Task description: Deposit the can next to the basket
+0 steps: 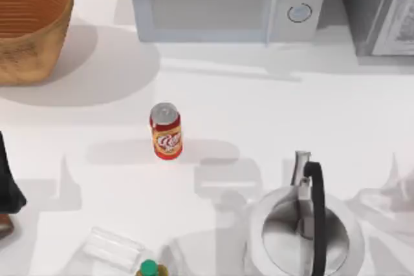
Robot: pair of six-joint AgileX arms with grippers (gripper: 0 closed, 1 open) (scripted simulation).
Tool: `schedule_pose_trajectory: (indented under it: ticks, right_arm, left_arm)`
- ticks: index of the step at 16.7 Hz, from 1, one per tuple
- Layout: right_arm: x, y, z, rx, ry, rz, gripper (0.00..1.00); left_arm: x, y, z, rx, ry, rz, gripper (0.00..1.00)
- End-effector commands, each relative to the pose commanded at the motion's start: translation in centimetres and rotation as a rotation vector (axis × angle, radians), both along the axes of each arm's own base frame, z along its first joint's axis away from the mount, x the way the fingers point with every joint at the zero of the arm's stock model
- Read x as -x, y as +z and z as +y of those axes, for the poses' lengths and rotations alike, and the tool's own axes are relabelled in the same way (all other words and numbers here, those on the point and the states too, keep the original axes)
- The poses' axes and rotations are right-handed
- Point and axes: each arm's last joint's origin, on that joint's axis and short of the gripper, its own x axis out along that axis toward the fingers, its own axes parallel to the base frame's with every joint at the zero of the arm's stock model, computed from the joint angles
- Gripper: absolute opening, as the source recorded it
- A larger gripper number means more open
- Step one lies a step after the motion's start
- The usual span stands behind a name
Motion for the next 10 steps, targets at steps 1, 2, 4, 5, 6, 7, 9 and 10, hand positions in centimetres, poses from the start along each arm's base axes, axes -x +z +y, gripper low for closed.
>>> schedule_pose_trajectory:
  ticks: [1, 2, 4, 5, 6, 7, 9, 10]
  right_arm:
    - [0.0, 0.0, 0.0, 0.000, 0.000, 0.000, 1.00]
    - [0.0, 0.0, 0.0, 0.000, 0.000, 0.000, 1.00]
    - [0.0, 0.0, 0.0, 0.000, 0.000, 0.000, 1.00]
    - [0.0, 0.0, 0.0, 0.000, 0.000, 0.000, 1.00]
    - [0.0, 0.0, 0.0, 0.000, 0.000, 0.000, 1.00]
    - [0.0, 0.0, 0.0, 0.000, 0.000, 0.000, 1.00]
    - [0.0, 0.0, 0.0, 0.000, 0.000, 0.000, 1.00]
    - [0.0, 0.0, 0.0, 0.000, 0.000, 0.000, 1.00]
  left_arm:
    - [0.0, 0.0, 0.0, 0.000, 0.000, 0.000, 1.00]
    - [0.0, 0.0, 0.0, 0.000, 0.000, 0.000, 1.00]
    - [0.0, 0.4, 0.0, -0.020, -0.005, 0.025, 1.00]
    - [-0.1, 0.8, 0.0, -0.039, -0.008, 0.051, 1.00]
    - [-0.2, 1.2, 0.0, -0.065, -0.012, 0.086, 1.00]
    - [-0.4, 1.8, 0.0, -0.095, -0.017, 0.129, 1.00]
    - [-1.0, 3.1, 0.0, -0.167, -0.030, 0.239, 1.00]
    - [-1.5, 3.8, 0.0, -0.208, -0.039, 0.305, 1.00]
